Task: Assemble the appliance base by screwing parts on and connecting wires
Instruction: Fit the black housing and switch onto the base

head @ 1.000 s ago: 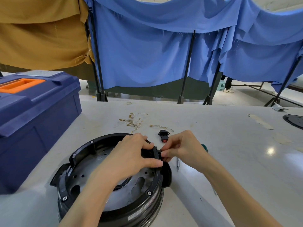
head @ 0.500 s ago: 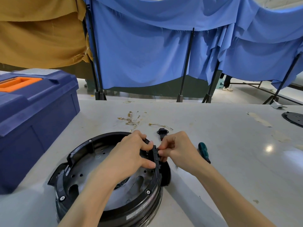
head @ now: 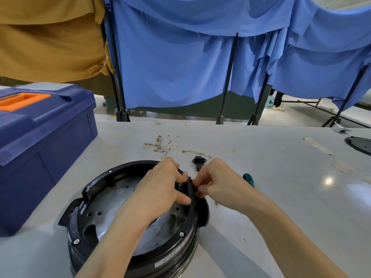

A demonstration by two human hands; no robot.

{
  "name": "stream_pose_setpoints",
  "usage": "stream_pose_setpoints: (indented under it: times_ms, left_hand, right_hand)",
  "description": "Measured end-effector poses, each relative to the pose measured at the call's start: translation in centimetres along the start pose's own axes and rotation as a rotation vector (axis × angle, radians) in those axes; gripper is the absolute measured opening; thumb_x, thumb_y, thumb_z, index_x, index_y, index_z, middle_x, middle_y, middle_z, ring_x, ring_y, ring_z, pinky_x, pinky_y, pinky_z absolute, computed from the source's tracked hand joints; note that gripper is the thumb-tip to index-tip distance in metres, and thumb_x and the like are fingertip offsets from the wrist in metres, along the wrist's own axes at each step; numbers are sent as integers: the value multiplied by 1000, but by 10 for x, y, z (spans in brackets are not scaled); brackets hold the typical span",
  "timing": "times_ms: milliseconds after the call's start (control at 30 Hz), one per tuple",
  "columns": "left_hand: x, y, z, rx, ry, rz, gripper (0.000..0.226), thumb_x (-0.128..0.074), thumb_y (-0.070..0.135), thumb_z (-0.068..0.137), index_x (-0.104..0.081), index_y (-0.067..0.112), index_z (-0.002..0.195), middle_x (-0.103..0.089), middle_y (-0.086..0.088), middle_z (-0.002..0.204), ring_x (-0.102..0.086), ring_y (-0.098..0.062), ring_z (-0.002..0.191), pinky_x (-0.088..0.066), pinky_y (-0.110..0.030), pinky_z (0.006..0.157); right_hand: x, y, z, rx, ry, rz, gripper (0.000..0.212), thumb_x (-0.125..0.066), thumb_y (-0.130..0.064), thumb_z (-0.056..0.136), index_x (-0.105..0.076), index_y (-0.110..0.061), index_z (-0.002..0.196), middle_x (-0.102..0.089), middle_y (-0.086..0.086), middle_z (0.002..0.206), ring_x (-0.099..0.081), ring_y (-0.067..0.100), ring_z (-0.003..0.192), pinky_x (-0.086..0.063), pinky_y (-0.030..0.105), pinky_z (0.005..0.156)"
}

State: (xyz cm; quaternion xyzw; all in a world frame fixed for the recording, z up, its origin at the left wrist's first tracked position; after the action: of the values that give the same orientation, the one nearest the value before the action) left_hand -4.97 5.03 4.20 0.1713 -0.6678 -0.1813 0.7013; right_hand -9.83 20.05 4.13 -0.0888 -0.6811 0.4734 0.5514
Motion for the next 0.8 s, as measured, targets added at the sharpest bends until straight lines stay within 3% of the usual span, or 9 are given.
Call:
stream_pose_setpoints:
  times_ms: [100, 200, 333, 433, 567, 700, 800]
  left_hand:
    - [-1, 1, 2, 23, 2, 8, 48, -84, 20, 73, -67, 24, 118, -38, 7, 140, -39, -21, 129, -39, -39, 104]
    - [0, 1, 1, 27, -7, 9, 53, -84, 24, 73, -66, 28, 122, -39, 8, 140, -38, -22, 131, -38, -41, 105]
    - [4, -3, -3, -2, 6, -73, 55, -86, 27, 70, -66, 30, 121, -44, 11, 137, -40, -14, 130, -36, -34, 106]
    - [5, -6, -5, -11, 8, -165, 60, -88, 27, 68, -62, 31, 122, -46, 15, 138, -39, -8, 130, -34, -28, 105]
    - [3, -7, -3, -4, 28, -144, 66, -85, 32, 71, -57, 32, 130, -40, 19, 143, -35, -7, 134, -32, -28, 107]
    - [2, -7, 0, 13, 46, -123, 66, -83, 35, 73, -55, 34, 133, -37, 20, 146, -33, -8, 136, -33, -33, 110]
    - [2, -7, 0, 16, 52, -128, 66, -83, 35, 72, -55, 34, 132, -38, 20, 145, -33, -9, 136, -33, -34, 110]
  right_hand:
    - [3, 3, -3, -95, -31, 139, 28, -51, 17, 81, -74, 6, 92, -72, 25, 86, -72, 31, 82, -58, 43, 87]
    - [7, 6, -5, -105, -113, 207, 31, -49, 16, 85, -72, 7, 104, -71, 25, 98, -72, 32, 89, -57, 41, 90]
    - [20, 11, -2, -91, -215, 254, 27, -49, 10, 93, -72, 6, 107, -73, 22, 99, -73, 30, 90, -60, 35, 82]
    - [39, 25, 6, -115, -44, 303, 21, -56, 6, 93, -73, 3, 106, -76, 15, 93, -74, 27, 80, -60, 29, 71]
    - [60, 59, 19, -192, 266, 104, 18, -64, -1, 89, -75, -7, 103, -75, 8, 90, -70, 24, 83, -54, 25, 71]
    - [46, 79, 33, -261, 255, -87, 25, -69, -10, 89, -72, -13, 113, -67, 5, 117, -59, 17, 100, -47, 27, 84]
    - [27, 83, 46, -276, 249, -222, 34, -69, -27, 90, -66, -20, 123, -59, 5, 128, -42, 26, 122, -38, 30, 95]
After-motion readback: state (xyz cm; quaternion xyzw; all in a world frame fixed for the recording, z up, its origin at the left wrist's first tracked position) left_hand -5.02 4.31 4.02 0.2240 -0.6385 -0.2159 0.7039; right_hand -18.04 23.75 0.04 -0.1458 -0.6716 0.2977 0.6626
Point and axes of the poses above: each hand's wrist, its own z-axis towards the middle knuckle, its own x-axis out of the back of the hand, y = z × x, the point moved 2 cm from there along z, towards the middle knuckle
